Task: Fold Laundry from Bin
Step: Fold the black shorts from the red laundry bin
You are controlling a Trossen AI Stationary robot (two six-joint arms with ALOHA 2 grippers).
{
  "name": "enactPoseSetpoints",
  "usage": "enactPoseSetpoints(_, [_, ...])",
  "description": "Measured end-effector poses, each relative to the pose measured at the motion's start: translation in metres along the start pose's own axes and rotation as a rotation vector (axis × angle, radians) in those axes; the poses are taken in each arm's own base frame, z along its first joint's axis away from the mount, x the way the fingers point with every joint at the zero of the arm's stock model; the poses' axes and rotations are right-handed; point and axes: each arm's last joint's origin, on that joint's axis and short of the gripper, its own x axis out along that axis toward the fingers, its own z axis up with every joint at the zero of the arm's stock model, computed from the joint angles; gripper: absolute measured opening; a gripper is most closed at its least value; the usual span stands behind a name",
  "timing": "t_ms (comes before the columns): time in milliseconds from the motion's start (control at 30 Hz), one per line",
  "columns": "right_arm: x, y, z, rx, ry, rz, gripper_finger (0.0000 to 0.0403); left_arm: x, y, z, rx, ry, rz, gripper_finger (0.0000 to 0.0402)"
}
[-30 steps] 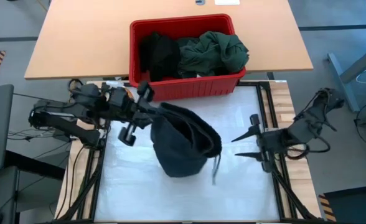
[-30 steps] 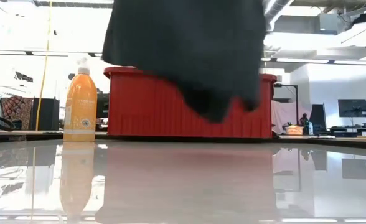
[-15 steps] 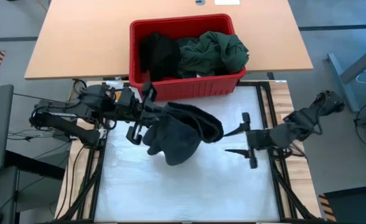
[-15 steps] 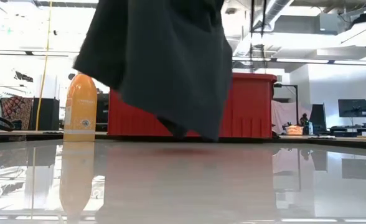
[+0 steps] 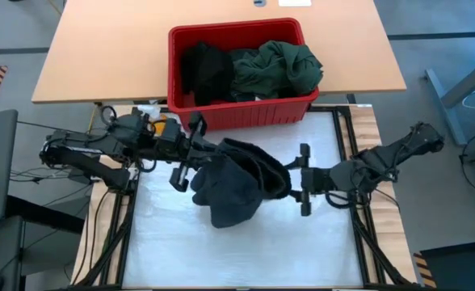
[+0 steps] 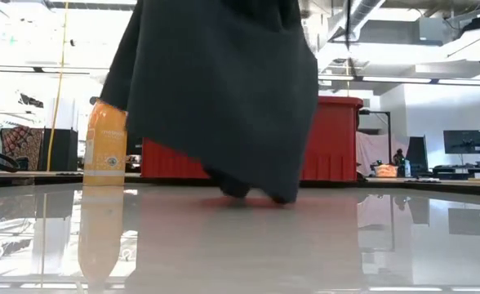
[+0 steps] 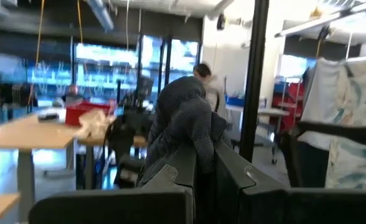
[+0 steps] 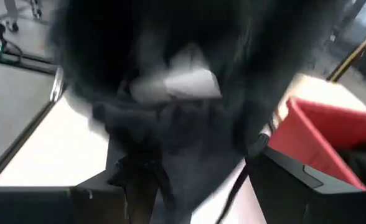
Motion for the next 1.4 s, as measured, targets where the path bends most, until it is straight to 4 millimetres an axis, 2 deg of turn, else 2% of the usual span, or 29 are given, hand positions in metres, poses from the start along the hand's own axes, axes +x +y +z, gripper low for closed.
enactPoseSetpoints(200, [0.016,0.01,0.006,-0.046,-0.067,-0.005,0.0256,0.005,0.002,-0.006,-0.015,0.01,0.02,0.0009])
enactPoseSetpoints(433, [0.014,0.008,0.007,-0.024,-0.075,-0.007,0.0256,0.0,0.001,-0.001,-0.016,0.004,0.019,0.0009])
enactPoseSetpoints(567, [0.002,0.002,0.003,0.008,-0.033,0.004,0.0256,-0.002,0.0,0.002,-0.018,-0.001,0.019,0.0009])
enactPoseSetpoints(700, [-0.021,-0.005,-0.003,0.047,0.03,0.037,0.0256,-0.004,0.0,0.004,-0.02,-0.003,0.027,0.0009])
enactPoseSetpoints(833, [-0.04,-0.009,-0.001,0.164,0.008,0.071,0.0256,-0.005,0.003,0.004,-0.029,0.006,0.038,0.0009])
enactPoseSetpoints(933, [-0.044,-0.007,0.001,0.259,-0.013,0.084,0.0256,-0.005,0.006,0.003,-0.039,0.012,0.052,0.0009])
enactPoseSetpoints(1067, [-0.037,0.003,-0.001,0.285,0.016,0.073,0.0256,-0.005,0.01,0.004,-0.063,0.009,0.067,0.0009])
enactPoseSetpoints(1233, [-0.019,0.014,-0.007,0.245,0.056,-0.06,0.0256,-0.005,0.01,0.004,-0.066,0.009,0.068,0.0009])
enactPoseSetpoints(1400, [-0.004,0.017,-0.003,0.252,0.018,-0.154,0.0256,-0.004,0.011,0.002,-0.069,0.019,0.074,0.0009])
